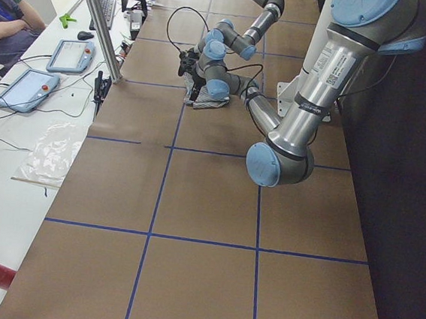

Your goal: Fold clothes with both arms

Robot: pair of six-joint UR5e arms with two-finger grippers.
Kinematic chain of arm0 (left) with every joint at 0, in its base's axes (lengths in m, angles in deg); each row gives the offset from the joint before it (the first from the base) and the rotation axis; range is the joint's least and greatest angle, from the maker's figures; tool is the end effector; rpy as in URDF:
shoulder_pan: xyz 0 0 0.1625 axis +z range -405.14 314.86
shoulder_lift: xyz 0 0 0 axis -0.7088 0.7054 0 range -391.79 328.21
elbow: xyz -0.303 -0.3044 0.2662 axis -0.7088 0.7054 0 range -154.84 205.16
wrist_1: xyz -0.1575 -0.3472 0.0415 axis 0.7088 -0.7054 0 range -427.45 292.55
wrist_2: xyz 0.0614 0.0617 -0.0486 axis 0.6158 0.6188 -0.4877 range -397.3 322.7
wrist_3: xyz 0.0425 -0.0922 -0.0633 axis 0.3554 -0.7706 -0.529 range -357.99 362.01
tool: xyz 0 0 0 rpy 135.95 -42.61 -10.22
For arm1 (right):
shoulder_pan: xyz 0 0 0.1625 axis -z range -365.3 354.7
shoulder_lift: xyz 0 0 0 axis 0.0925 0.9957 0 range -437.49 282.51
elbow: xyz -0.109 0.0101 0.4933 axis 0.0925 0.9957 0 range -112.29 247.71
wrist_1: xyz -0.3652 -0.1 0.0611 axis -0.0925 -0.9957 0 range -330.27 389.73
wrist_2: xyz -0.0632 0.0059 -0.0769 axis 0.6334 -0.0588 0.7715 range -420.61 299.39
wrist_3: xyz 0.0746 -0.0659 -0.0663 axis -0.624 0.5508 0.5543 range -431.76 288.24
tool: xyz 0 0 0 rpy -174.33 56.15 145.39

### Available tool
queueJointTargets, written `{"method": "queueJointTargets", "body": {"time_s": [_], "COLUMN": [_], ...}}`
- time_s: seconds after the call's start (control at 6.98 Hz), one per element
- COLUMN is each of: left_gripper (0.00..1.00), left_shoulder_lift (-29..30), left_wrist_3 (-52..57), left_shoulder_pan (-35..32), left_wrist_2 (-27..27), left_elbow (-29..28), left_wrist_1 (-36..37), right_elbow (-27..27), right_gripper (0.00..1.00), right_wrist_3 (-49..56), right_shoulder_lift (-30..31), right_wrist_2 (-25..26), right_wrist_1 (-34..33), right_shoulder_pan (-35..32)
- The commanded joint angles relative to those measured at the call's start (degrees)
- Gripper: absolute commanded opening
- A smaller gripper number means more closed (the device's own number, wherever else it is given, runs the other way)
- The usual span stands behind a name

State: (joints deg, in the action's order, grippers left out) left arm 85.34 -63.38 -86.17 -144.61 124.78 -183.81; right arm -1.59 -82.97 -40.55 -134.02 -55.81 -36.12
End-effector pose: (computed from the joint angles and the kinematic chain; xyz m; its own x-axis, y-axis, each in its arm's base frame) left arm 0.4379 -0.5106 0.3598 0.4876 0.1027 -0.8670 0.2458 0.9368 0.2492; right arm -0.6496 -0.5824 0.3057 0.7594 -0.6417 -0.1077 0.5504 0.5452 0.6323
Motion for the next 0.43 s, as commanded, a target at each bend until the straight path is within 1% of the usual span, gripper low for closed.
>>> {"method": "queueJointTargets", "body": {"time_s": [0.0,0.14,0.29], "left_gripper": [1.00,1.00,1.00], "left_shoulder_lift": [0.02,0.02,-0.06], "left_wrist_3": [-0.09,-0.09,-0.17], "left_shoulder_pan": [-0.01,-0.01,-0.01], "left_wrist_2": [0.00,0.00,0.00], "left_elbow": [0.05,0.13,0.40], "left_wrist_1": [0.00,0.00,0.09], "right_elbow": [0.14,-0.47,-2.04], "right_gripper": [1.00,1.00,1.00], "right_wrist_3": [-0.13,-0.22,-1.61], "right_shoulder_lift": [-0.11,-0.72,-0.99], "right_wrist_2": [-4.25,-10.72,-18.35], "right_wrist_1": [2.82,3.10,5.19], "right_shoulder_pan": [-0.91,-3.62,-6.86]}}
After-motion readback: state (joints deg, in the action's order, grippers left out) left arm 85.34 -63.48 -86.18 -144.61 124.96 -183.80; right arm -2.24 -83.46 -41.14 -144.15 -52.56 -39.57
